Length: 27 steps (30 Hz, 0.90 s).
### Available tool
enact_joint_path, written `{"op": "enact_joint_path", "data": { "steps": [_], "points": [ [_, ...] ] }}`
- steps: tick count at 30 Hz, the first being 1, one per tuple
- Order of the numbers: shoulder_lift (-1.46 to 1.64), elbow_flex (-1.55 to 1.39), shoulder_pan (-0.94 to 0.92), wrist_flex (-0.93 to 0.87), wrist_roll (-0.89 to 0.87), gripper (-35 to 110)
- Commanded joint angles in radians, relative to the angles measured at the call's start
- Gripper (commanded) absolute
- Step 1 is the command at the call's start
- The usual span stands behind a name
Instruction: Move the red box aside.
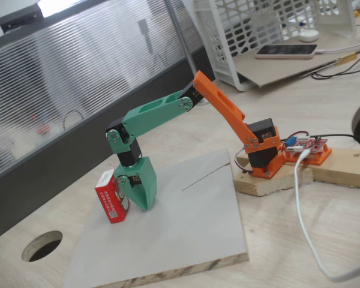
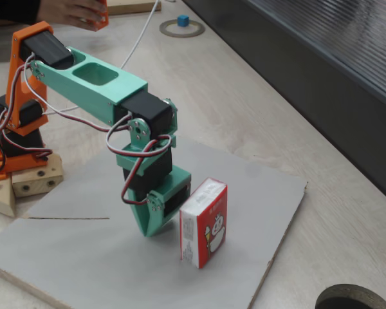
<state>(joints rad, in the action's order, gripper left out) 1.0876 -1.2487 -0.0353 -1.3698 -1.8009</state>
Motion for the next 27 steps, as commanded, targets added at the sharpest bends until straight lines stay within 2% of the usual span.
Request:
{"op": "enact_joint_path", "data": {
  "steps": [1,27],
  "points": [
    [0.032,0.021,0.005,-0.008,-0.014,4],
    [0.038,0.023,-0.003,0.005,-0.005,4]
  ]
}}
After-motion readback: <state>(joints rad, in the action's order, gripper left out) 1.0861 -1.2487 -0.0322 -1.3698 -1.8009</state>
